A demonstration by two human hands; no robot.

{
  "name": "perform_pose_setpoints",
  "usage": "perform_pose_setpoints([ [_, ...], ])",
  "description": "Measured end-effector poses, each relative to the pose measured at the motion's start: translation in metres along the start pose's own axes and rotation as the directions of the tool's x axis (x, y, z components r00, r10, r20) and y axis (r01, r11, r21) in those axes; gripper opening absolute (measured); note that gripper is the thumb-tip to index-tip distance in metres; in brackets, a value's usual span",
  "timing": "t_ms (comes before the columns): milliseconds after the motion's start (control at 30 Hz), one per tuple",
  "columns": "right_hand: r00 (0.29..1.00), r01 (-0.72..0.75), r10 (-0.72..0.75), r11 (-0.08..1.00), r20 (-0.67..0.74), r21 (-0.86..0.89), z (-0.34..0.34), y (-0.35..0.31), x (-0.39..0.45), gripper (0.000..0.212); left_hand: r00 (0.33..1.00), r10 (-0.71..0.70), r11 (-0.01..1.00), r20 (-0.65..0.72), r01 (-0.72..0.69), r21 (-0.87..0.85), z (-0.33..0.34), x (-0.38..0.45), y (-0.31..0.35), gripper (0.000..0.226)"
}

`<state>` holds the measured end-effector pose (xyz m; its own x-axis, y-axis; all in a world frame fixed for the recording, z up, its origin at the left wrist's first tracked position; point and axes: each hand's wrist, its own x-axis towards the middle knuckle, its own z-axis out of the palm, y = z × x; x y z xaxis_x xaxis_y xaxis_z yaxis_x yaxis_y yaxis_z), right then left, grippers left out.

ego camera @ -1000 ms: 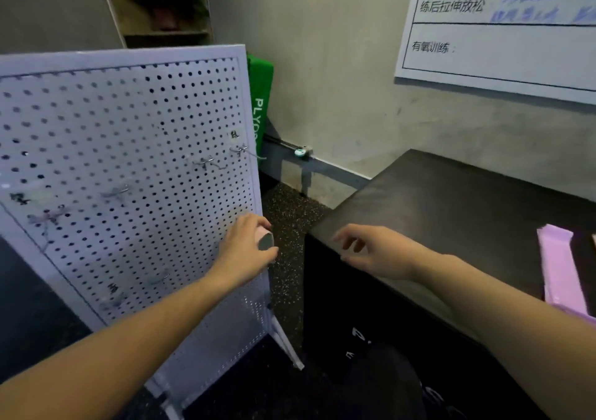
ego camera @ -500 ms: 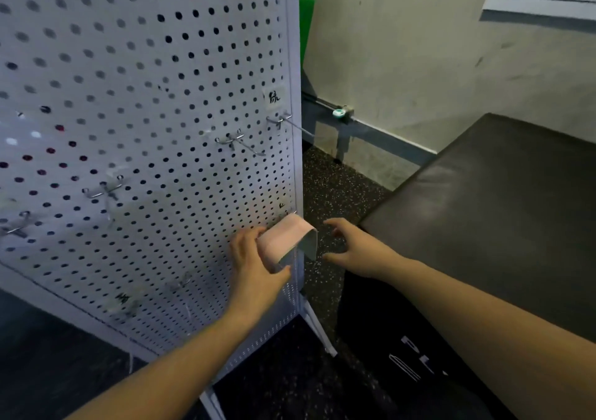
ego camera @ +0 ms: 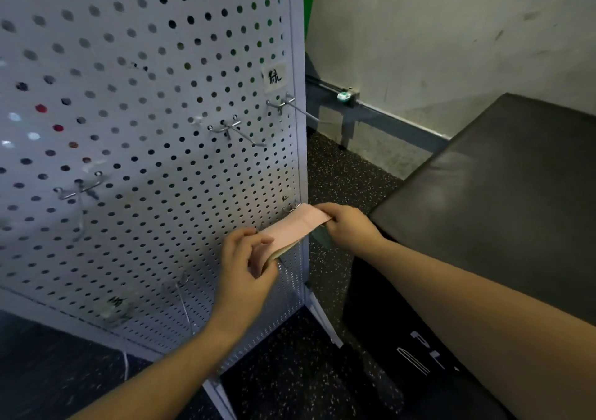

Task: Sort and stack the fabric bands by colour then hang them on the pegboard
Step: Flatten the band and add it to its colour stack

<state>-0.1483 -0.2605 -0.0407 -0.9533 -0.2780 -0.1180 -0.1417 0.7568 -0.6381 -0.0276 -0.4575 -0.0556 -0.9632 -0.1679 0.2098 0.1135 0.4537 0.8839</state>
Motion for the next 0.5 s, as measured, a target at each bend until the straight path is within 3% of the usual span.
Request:
perform_pose_setpoints([
  [133,0.994,0.050,-0.055,0.997,-0.096,-0.053,-0.025,-0.007,-0.014,0.043,1.000,-0.002,0.999,-0.002,0.002,-0.038,-0.008,0.001,0.015,0.028],
  [267,0.976,0.056,-0.077,0.993,-0.204,-0.108,-0.053,-0.019,-0.039,0.049,0.996,0.085,0.996,0.007,-0.085,-0.028,-0.012,-0.001,0.044,0.024],
  [500,0.942,0.064,-0.096,0.992,-0.321,-0.110,-0.121,0.008,-0.132,0.056,0.965,0.195,0.980,0.178,-0.184,-0.076,0.008,-0.014,0.106,0.021],
])
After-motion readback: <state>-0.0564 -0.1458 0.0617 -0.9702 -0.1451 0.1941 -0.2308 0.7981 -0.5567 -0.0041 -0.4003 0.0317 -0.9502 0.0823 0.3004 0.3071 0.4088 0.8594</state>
